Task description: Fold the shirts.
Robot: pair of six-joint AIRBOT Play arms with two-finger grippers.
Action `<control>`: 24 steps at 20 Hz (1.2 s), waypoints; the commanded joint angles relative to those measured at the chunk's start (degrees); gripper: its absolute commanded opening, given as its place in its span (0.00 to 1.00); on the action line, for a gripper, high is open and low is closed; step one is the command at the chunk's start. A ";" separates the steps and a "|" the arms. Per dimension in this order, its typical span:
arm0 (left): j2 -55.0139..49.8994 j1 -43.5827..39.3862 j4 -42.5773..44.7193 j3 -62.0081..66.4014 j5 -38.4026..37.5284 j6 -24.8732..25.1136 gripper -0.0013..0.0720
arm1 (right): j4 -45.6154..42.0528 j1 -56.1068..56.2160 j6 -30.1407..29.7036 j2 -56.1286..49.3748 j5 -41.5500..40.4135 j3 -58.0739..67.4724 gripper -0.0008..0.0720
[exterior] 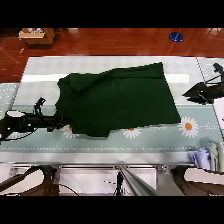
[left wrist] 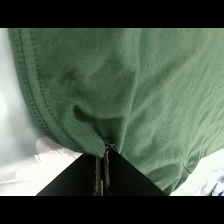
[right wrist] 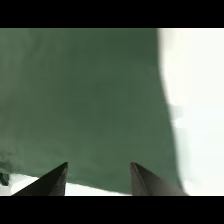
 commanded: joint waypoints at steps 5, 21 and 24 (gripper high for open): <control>-0.26 0.66 -0.07 -0.04 -3.96 1.88 0.04 | -1.84 -9.03 -1.11 0.28 0.83 -9.64 0.67; -0.26 0.66 -0.07 -0.02 -4.37 2.10 0.04 | -1.84 0.70 0.31 0.11 -17.38 -23.06 0.55; -0.24 0.66 -0.09 0.68 -5.01 3.10 0.04 | 1.66 3.87 -0.42 0.20 -18.16 -22.14 0.05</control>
